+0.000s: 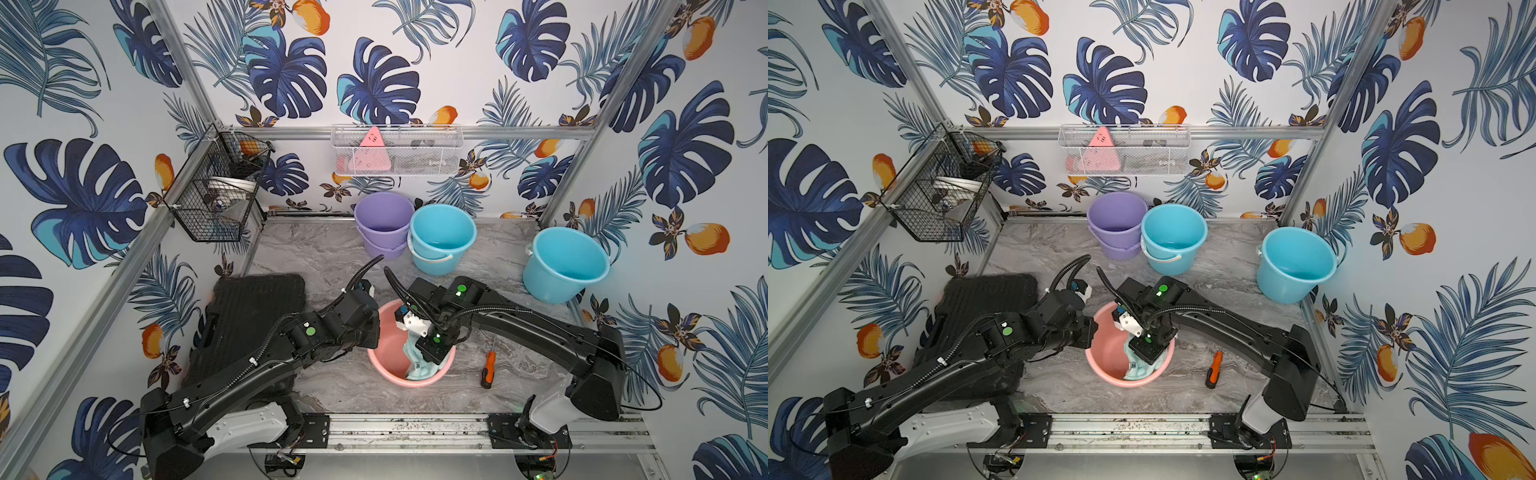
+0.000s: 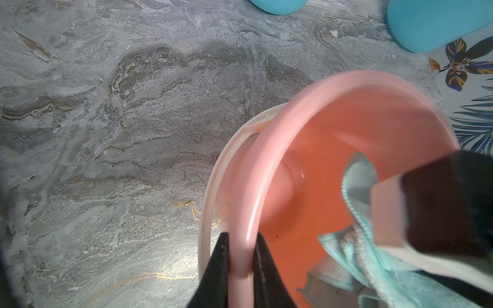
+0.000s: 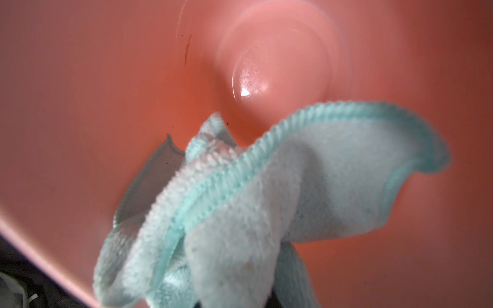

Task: Wipe the inside of the bucket with a cloth
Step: Wipe the dirt from the bucket.

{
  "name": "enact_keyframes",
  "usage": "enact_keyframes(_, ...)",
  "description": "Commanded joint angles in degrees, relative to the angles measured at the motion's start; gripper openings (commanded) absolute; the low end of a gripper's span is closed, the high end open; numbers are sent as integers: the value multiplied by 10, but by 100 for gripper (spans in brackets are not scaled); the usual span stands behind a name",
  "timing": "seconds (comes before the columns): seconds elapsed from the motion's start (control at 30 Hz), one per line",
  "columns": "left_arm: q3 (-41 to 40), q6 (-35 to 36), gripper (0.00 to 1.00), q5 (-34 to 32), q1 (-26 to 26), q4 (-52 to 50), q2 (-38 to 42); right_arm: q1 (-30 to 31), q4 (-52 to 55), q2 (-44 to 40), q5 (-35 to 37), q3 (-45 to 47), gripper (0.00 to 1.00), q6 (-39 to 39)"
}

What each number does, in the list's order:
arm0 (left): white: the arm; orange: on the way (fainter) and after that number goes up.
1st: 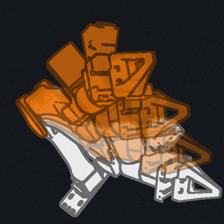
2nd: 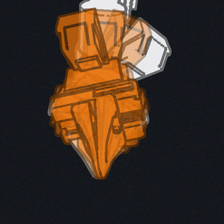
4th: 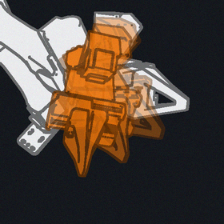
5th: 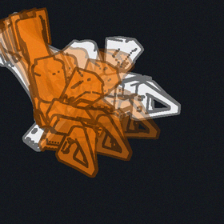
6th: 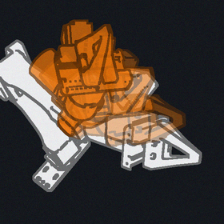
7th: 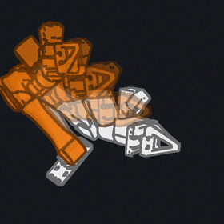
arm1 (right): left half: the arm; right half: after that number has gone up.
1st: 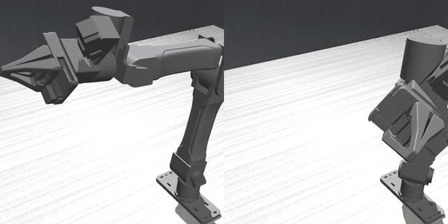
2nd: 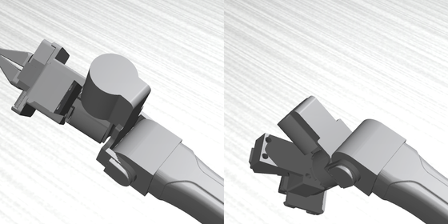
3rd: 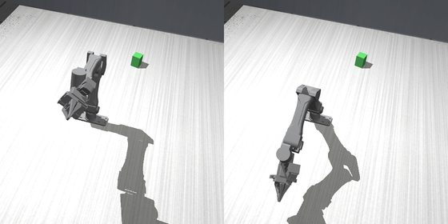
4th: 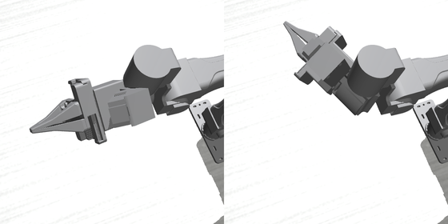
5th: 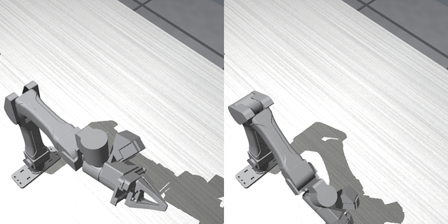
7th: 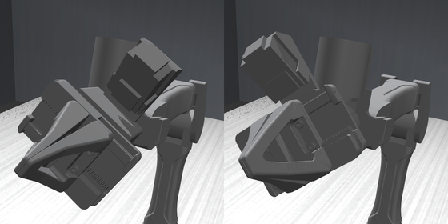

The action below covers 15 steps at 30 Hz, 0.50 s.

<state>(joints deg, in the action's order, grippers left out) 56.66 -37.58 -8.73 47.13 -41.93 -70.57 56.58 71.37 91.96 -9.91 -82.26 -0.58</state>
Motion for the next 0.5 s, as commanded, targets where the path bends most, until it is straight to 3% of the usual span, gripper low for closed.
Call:
enact_keyframes(0.0,6,1,0,-8,0,17,-1,0,-23,21,-15,9,0,9)
enact_keyframes(0.47,11,0,0,-8,0,13,0,0,-215,96,29,99,0,63)
